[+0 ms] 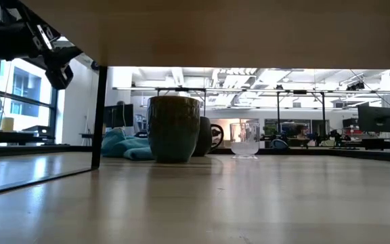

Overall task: Stack small to large cups/mugs on shelf
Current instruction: Put the transparent mug on the shelf

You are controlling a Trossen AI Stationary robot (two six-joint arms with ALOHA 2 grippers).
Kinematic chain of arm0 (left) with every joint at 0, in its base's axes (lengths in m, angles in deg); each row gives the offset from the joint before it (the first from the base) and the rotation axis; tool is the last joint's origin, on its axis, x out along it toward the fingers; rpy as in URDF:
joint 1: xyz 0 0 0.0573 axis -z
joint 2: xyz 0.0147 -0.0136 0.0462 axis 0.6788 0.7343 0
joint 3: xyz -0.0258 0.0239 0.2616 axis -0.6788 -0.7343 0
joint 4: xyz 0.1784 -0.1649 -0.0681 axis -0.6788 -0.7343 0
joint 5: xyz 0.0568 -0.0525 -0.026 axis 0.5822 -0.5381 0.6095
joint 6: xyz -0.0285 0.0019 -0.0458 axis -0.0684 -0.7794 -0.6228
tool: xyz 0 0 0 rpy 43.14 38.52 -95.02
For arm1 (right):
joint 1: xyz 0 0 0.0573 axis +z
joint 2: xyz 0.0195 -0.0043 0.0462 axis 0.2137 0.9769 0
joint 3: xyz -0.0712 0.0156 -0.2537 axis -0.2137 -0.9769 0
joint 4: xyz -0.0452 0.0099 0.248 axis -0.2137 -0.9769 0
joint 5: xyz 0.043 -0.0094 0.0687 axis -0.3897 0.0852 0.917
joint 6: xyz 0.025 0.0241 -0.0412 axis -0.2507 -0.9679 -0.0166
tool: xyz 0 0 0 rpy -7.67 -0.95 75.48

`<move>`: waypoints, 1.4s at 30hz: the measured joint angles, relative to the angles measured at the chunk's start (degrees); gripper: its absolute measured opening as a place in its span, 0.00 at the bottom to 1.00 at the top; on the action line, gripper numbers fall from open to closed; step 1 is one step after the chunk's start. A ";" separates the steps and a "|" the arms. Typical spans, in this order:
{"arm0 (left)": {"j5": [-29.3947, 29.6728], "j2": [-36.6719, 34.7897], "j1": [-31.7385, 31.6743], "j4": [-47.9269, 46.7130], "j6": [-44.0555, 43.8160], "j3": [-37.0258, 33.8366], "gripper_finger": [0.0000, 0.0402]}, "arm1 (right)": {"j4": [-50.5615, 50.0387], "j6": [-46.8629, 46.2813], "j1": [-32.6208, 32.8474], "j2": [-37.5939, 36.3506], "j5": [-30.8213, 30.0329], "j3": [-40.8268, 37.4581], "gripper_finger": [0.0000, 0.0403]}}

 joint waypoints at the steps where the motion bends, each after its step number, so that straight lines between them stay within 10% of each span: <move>1: 0.01 0.00 -0.01 -0.09 -0.21 -0.01 0.54 | 1.53 -0.02 0.00 0.00 0.02 0.00 0.28; 17: -0.87 0.00 0.00 -1.71 -15.61 -0.01 0.54 | 2.81 -10.12 0.00 0.00 0.03 0.00 0.28; 34: -10.20 0.00 0.03 7.78 -2.83 0.00 0.54 | -18.75 -11.75 0.25 0.04 0.68 0.00 0.28; 42: -8.83 0.00 0.01 6.99 28.52 0.00 0.54 | -18.76 4.18 1.05 0.04 7.34 0.00 0.28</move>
